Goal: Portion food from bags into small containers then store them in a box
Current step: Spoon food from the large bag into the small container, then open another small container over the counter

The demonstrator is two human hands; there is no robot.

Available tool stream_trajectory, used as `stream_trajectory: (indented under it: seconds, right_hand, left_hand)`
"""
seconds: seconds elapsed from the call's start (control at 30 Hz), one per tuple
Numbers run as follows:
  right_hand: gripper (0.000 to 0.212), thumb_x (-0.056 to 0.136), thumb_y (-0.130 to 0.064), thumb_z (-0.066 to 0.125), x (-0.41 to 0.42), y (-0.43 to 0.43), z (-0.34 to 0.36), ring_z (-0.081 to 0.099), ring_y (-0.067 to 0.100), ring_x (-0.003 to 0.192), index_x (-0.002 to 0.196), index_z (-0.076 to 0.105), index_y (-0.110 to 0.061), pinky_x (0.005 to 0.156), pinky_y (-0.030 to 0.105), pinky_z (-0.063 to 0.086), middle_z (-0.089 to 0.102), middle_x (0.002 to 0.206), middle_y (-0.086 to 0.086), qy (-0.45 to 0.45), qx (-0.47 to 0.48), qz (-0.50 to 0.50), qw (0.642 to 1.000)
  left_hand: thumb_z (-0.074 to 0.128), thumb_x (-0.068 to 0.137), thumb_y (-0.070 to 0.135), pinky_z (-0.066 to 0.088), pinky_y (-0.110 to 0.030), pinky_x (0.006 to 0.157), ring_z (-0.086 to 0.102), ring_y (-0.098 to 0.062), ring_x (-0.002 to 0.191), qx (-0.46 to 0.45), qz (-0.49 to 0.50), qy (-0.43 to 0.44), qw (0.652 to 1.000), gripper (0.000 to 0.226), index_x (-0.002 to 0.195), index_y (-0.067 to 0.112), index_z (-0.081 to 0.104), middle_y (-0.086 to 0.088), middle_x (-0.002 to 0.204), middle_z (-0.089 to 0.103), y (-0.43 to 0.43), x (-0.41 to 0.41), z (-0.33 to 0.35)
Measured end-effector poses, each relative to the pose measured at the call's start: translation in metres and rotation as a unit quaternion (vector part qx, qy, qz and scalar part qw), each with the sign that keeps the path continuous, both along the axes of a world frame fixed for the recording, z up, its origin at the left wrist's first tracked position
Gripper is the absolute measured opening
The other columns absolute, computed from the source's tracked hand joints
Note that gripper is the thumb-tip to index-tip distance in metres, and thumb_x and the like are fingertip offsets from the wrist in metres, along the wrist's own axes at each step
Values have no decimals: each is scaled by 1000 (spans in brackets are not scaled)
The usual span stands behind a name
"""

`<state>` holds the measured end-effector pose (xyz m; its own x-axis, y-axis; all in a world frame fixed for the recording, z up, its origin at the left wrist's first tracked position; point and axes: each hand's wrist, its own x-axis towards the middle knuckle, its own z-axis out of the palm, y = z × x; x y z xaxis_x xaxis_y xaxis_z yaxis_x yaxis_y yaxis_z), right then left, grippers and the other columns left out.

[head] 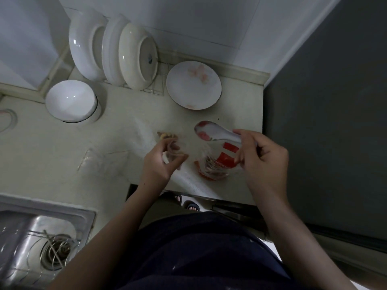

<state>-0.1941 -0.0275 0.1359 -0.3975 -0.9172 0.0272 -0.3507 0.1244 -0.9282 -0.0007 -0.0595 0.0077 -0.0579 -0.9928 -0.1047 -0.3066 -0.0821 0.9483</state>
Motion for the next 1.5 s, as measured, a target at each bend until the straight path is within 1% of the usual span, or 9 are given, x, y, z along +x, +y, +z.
stream_trajectory:
  seconds: [0.13, 0.23, 0.33, 0.47, 0.67, 0.9, 1.1, 1.33, 1.5]
  right_hand:
    - [25, 98, -20, 51, 2, -1, -4, 48, 6, 50, 86, 73, -26, 54, 21, 43, 51, 50, -4, -58, 5, -32, 998]
    - [26, 98, -21, 51, 4, -1, -7, 48, 6, 51, 84, 73, -24, 56, 16, 44, 51, 51, 0, -65, 6, -32, 997]
    - [27, 98, -19, 50, 4, -2, -7, 47, 4, 50, 83, 72, -22, 58, 13, 44, 49, 51, -1, -68, 4, -22, 997]
    - [26, 98, -21, 50, 6, 0, -7, 47, 4, 50, 87, 73, -27, 55, 12, 43, 49, 51, -4, -70, 7, -9, 997]
    - [28, 97, -28, 51, 9, 4, -10, 55, 7, 53, 82, 73, -37, 57, 15, 46, 55, 53, -2, -62, 13, 6, 998]
    - [23, 95, -30, 53, 21, 4, -7, 63, 11, 56, 87, 74, -33, 53, 18, 51, 67, 61, 2, -80, 48, 35, 995]
    - [21, 93, -27, 56, 32, 3, -7, 65, 20, 60, 83, 74, -30, 53, 16, 51, 68, 62, 0, -77, 64, 72, 992]
    - [10, 82, -29, 70, 34, 2, -7, 64, 16, 52, 74, 75, -27, 52, 20, 53, 68, 57, 2, -121, 62, 63, 989]
    - [10, 80, -34, 70, 28, 0, -9, 59, 5, 50, 73, 75, -28, 52, 16, 49, 63, 53, -5, -136, 24, 26, 990]
  left_hand:
    - [74, 84, 33, 48, -10, 54, 62, 7, 66, 16, 53, -104, 993, 25, 103, 26, 59, 14, 77, 62, -18, 19, -25]
    - [66, 84, 41, 54, -33, 70, 66, -14, 75, 109, 67, -229, 965, 45, 121, 18, 59, 0, 93, 69, -37, 29, -43]
    - [59, 84, 47, 43, -32, 73, 62, -22, 89, 151, 32, -308, 939, 43, 119, 22, 56, -2, 106, 67, -52, 28, -50]
    - [66, 87, 35, 47, -43, 90, 58, -35, 110, 161, 4, -307, 938, 39, 116, 11, 55, -13, 117, 60, -66, 12, -50]
    - [71, 83, 47, 43, -47, 96, 48, -34, 123, 99, 20, -349, 932, 75, 140, 7, 43, -14, 139, 47, -57, 25, -46]
    - [72, 83, 38, 44, -49, 91, 46, -41, 117, 114, 185, -384, 897, 53, 124, 8, 59, -18, 127, 50, -27, 94, -51]
    - [69, 82, 29, 45, -47, 88, 52, -41, 112, 178, 161, -388, 890, 53, 127, 4, 55, -19, 125, 51, -4, 111, -62]
    - [59, 90, 22, 45, -40, 80, 60, -36, 96, 83, 170, -425, 885, 25, 104, 6, 73, -16, 108, 63, -3, 108, -52]
    - [61, 92, 26, 50, -40, 82, 63, -26, 92, 31, 259, -269, 927, 20, 96, 10, 72, -7, 98, 67, -1, 89, -17]
